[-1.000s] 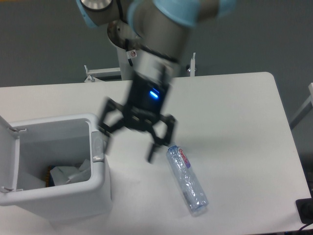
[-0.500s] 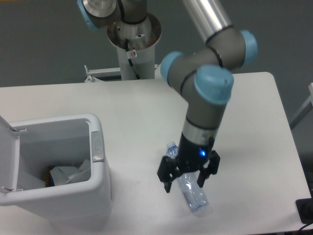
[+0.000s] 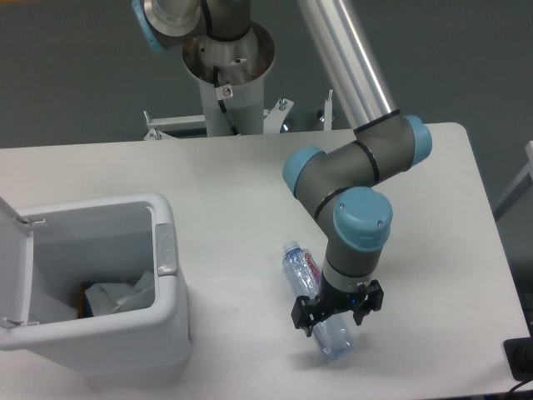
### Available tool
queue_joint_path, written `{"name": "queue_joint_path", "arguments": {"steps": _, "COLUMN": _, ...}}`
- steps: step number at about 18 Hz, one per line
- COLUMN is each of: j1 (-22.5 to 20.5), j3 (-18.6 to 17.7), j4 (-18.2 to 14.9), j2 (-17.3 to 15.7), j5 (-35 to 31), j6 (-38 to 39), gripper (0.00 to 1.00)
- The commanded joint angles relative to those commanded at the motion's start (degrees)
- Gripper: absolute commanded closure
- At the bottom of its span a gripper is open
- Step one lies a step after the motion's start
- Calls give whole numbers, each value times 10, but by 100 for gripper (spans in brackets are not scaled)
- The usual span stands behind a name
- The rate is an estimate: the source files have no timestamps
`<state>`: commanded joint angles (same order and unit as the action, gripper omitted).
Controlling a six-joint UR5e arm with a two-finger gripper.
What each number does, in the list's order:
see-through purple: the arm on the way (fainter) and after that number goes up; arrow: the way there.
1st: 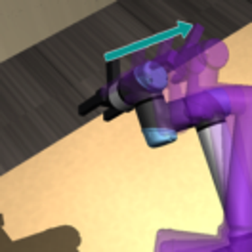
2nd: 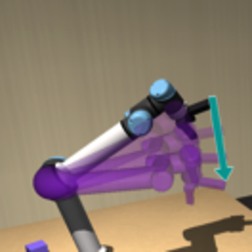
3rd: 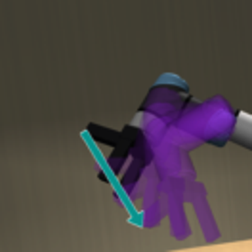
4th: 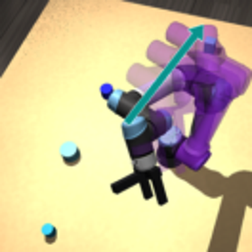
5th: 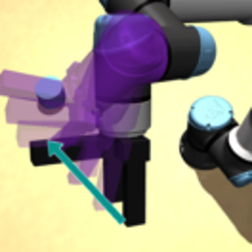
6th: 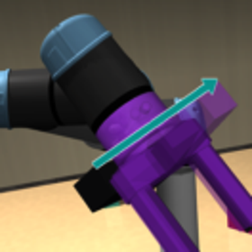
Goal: Place the trash in the trash can
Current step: 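Lower the gripper around the bottle's middle and close on it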
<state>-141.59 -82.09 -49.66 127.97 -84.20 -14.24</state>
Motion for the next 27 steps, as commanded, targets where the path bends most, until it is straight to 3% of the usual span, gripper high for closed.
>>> {"name": "queue_joint_path", "arguments": {"steps": 8, "j1": 4, "j3": -16, "j4": 0, "j2": 12, "j5": -1, "j6": -8, "gripper": 1}}
{"name": "queue_joint_path", "arguments": {"steps": 9, "j1": 4, "j3": -18, "j4": 0, "j2": 12, "j5": -1, "j6": -8, "gripper": 4}}
{"name": "queue_joint_path", "arguments": {"steps": 12, "j1": 4, "j3": -19, "j4": 0, "j2": 10, "j5": -1, "j6": -9, "gripper": 31}}
{"name": "queue_joint_path", "arguments": {"steps": 13, "j1": 4, "j3": -19, "j4": -1, "j2": 9, "j5": -1, "j6": -9, "gripper": 34}}
{"name": "queue_joint_path", "arguments": {"steps": 27, "j1": 4, "j3": -14, "j4": 1, "j2": -5, "j5": 0, "j6": -11, "gripper": 35}}
